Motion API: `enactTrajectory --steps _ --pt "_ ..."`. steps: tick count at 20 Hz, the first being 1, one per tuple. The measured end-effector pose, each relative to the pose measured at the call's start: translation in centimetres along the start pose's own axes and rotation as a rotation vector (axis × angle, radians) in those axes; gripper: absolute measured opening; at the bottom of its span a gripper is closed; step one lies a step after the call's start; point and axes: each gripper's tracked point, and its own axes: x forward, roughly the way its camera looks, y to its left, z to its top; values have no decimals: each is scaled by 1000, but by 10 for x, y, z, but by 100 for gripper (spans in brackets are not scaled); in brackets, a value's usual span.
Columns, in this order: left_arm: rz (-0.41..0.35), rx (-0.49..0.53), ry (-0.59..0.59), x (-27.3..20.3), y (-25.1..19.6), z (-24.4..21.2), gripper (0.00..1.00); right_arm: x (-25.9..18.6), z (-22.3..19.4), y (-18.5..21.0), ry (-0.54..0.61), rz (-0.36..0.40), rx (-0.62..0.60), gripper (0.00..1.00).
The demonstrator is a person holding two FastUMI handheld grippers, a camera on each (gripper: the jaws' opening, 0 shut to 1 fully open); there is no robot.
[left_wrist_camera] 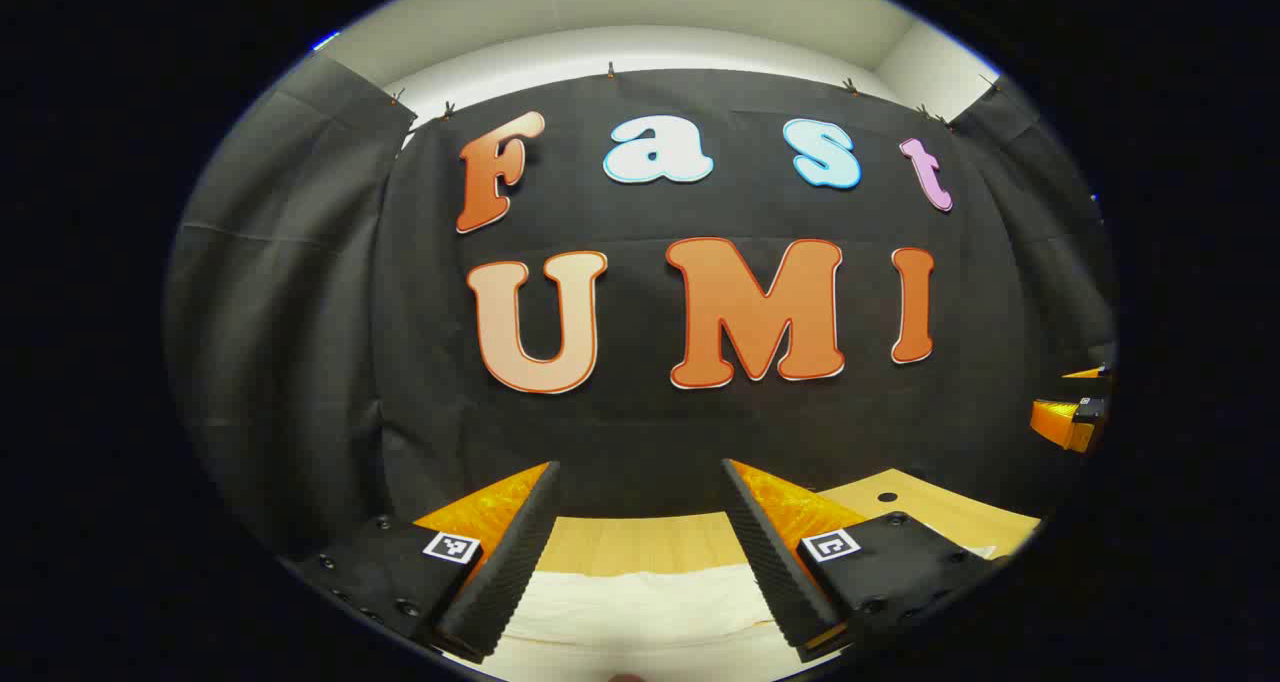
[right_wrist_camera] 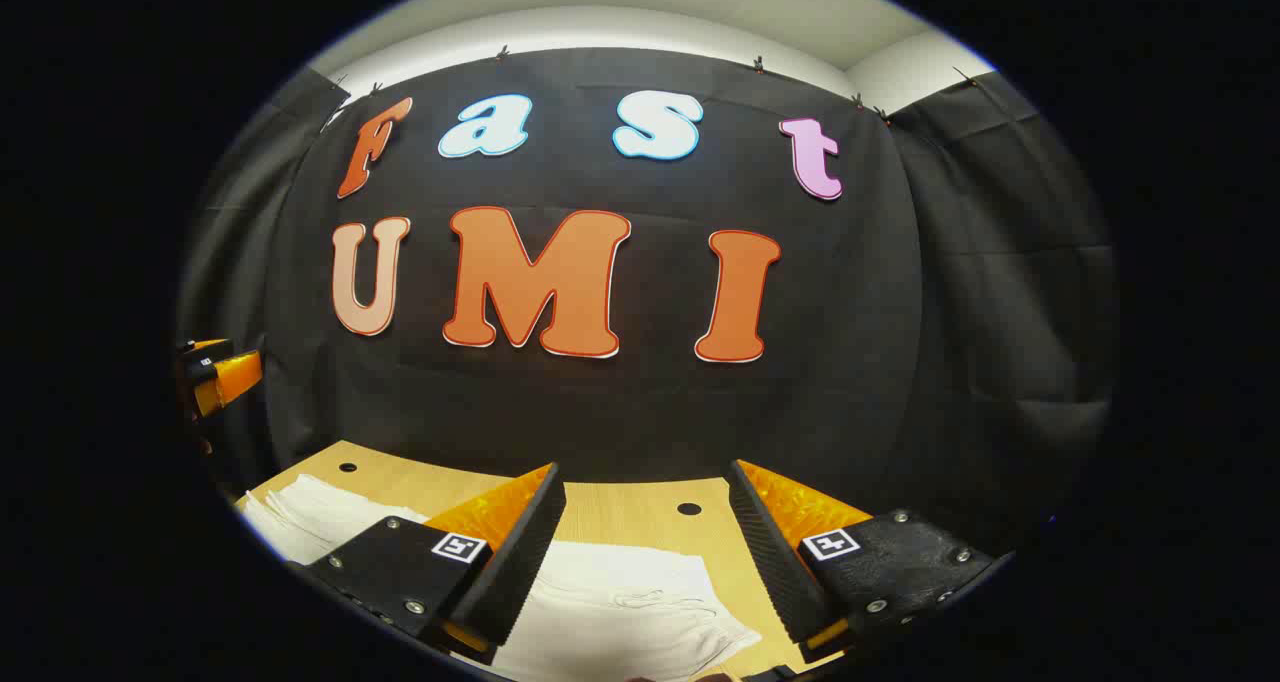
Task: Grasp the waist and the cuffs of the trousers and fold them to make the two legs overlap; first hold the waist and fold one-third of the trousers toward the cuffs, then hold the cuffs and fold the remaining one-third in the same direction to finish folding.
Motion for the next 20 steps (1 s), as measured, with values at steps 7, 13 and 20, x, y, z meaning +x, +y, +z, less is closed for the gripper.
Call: enactTrajectory --steps 7,13,20 --pt "47 34 5 -5 28 -5 100 3 -9 6 26 8 -1 99" --pt "36 45 -23 -6 27 1 100 3 -8 10 21 7 0 99" --pt "8 61 -20 -6 35 -4 100 -2 -11 26 36 5 3 99"
